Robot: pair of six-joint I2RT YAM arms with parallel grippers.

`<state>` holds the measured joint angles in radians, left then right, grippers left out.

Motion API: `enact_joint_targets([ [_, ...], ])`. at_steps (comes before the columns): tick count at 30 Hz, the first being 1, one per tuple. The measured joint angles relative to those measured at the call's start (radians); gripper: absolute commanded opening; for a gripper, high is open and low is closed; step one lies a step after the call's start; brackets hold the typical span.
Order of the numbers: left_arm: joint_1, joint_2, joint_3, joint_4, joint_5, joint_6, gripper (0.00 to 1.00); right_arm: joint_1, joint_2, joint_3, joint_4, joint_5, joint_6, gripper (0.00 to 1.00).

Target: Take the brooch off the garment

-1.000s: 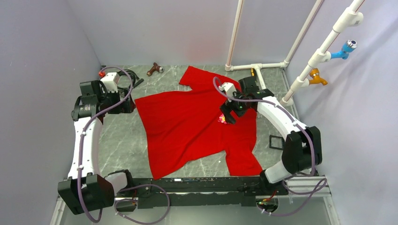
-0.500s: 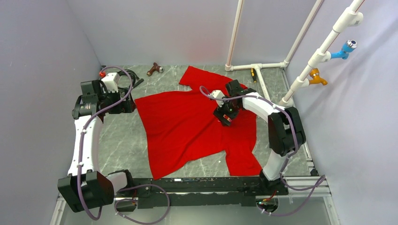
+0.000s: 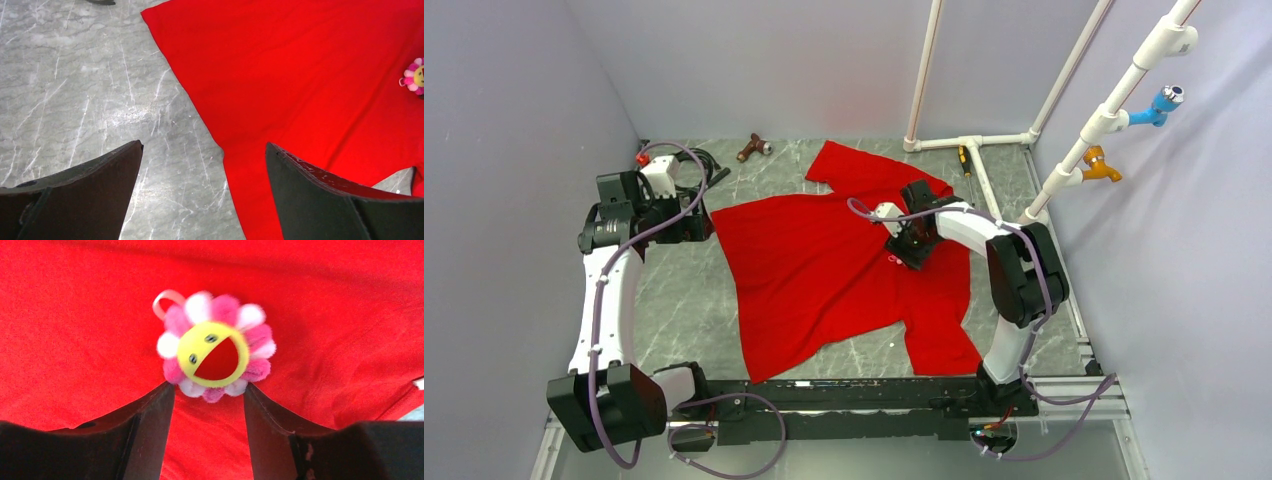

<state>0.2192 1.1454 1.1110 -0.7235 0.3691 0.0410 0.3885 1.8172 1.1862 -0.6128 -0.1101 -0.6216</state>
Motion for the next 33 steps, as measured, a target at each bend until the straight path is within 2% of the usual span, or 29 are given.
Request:
enact_joint_targets([
  [6,-0.008,0.021,0.0,-0.003,0.0,0.001,0.99,0.0,-0.031,-0.035,-0.016,0.01,-0.008,0.43],
  [11,-0.023,0.024,0.0,-0.003,-0.001,0.008,1.0,0.0,-0.095,-0.035,-0.024,0.009,-0.006,0.56],
  [18,-0.049,0.026,0.001,-0.005,0.0,0.026,1.0,0.003,-0.121,-0.034,-0.017,0.001,-0.012,0.57],
  [24,-0.06,0.06,0.032,-0.01,-0.001,0.027,0.99,0.026,-0.083,-0.017,-0.002,-0.01,-0.024,0.57],
  [30,-0.06,0.066,0.039,-0.018,-0.001,0.034,1.0,0.042,-0.014,-0.016,0.037,0.006,-0.034,0.53],
  [33,-0.06,0.066,0.039,-0.025,-0.001,0.045,0.99,0.042,-0.002,-0.018,0.05,0.031,-0.05,0.44],
])
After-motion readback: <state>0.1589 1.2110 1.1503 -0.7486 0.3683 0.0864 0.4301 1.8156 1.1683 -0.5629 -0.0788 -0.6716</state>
